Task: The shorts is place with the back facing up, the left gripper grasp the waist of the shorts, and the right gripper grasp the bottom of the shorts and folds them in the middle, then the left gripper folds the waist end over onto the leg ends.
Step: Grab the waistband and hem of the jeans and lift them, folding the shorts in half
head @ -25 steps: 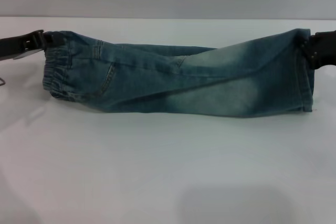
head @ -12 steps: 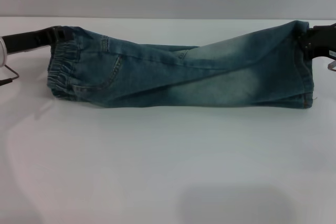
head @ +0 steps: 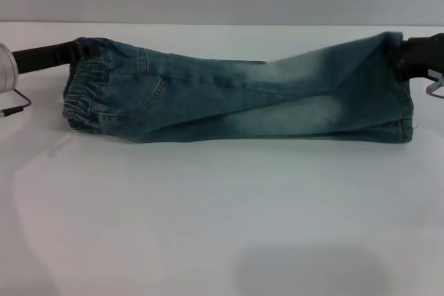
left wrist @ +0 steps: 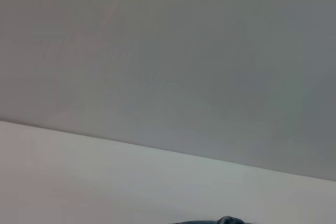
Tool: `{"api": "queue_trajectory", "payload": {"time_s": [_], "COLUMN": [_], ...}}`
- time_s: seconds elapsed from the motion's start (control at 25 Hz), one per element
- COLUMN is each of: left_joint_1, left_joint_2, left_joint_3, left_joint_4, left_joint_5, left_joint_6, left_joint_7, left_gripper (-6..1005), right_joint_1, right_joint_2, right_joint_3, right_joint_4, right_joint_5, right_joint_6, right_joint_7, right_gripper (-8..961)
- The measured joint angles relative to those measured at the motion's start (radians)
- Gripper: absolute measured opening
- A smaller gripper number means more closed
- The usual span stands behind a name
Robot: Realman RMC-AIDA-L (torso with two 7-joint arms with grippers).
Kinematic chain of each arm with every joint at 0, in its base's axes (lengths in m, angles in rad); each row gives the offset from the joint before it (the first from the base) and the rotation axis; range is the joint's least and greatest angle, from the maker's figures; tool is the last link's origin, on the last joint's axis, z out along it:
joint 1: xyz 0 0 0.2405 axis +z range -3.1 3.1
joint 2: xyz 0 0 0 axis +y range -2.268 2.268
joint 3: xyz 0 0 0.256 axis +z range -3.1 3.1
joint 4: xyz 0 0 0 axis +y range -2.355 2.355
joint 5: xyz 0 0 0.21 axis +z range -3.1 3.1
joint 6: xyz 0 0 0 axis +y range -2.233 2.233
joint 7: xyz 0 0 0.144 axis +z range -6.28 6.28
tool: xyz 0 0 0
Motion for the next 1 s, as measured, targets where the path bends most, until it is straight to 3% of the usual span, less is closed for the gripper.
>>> {"api": "queue_trajectory", "payload": {"time_s": [0.24,0.28,0.4,0.48,0.72,1.0], "left_joint_1": [-0.016,-0.017,-0.019,-0.019,-0.022,-0.002], "left_joint_2": [0.003,0.003,0.003,0.003,0.005,0.006], "left_joint_3": [0.036,0.086,0.119,0.119,0.109,0.102], "left_joint_4": [-0.015,-0.011,-0.009,-0.009,-0.006,0.049], "left_joint_5": [0.007,0.007,0.005,0.005,0.0,-0.003], "left_joint_6": [-0.014,-0.04,-0.06,-0.06,-0.067,-0.054], "left_joint_7": [0.009,0.009,0.009,0.009,0.001,0.009], "left_gripper": [97,97,134,207,473,638], "right_joint_1": [0.0,0.0,0.0,-0.002,-0.021,-0.029], "right_joint_2": [0.003,0.003,0.006,0.007,0.008,0.008], "right_joint_3": [-0.102,-0.115,-0.146,-0.158,-0.162,-0.16], "right_joint_4": [0.025,0.029,0.033,0.035,0.032,0.02], "right_joint_5": [-0.001,0.0,0.003,0.003,0.003,0.005], "right_joint_6": [0.089,0.105,0.151,0.169,0.17,0.156], "right_joint_7": [0.0,0.0,0.0,0.002,0.005,0.003], "right_gripper": [111,112,115,320,556,615]}}
